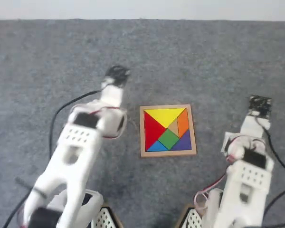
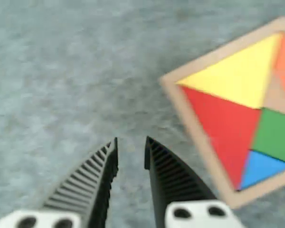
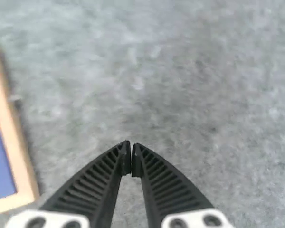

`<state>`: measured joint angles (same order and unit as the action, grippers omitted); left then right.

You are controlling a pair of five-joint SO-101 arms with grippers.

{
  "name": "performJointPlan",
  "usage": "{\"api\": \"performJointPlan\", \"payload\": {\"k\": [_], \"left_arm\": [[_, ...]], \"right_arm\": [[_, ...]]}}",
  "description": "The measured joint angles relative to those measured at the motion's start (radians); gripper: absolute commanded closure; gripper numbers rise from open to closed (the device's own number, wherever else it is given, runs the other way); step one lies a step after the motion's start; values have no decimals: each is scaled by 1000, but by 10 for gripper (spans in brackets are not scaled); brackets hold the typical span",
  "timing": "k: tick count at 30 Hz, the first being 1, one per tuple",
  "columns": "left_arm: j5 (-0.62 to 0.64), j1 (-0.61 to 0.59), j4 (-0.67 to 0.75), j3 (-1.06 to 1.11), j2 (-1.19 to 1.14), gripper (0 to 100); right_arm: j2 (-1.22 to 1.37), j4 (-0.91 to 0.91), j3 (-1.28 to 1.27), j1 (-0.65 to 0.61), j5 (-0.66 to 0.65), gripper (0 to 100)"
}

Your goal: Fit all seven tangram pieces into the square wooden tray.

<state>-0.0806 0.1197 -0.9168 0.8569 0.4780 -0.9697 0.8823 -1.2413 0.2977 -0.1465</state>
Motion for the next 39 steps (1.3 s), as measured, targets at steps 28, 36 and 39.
{"api": "performJointPlan", "payload": {"k": [28, 36, 39], "left_arm": [[-130, -295, -25, 841, 1240, 907], [-132, -295, -187, 839, 1298, 907], [-137, -295, -193, 839, 1298, 907]], "right_arm": [[-822, 295, -422, -147, -112, 986], [-824, 279, -425, -147, -112, 986], [-824, 287, -425, -147, -112, 986]]}}
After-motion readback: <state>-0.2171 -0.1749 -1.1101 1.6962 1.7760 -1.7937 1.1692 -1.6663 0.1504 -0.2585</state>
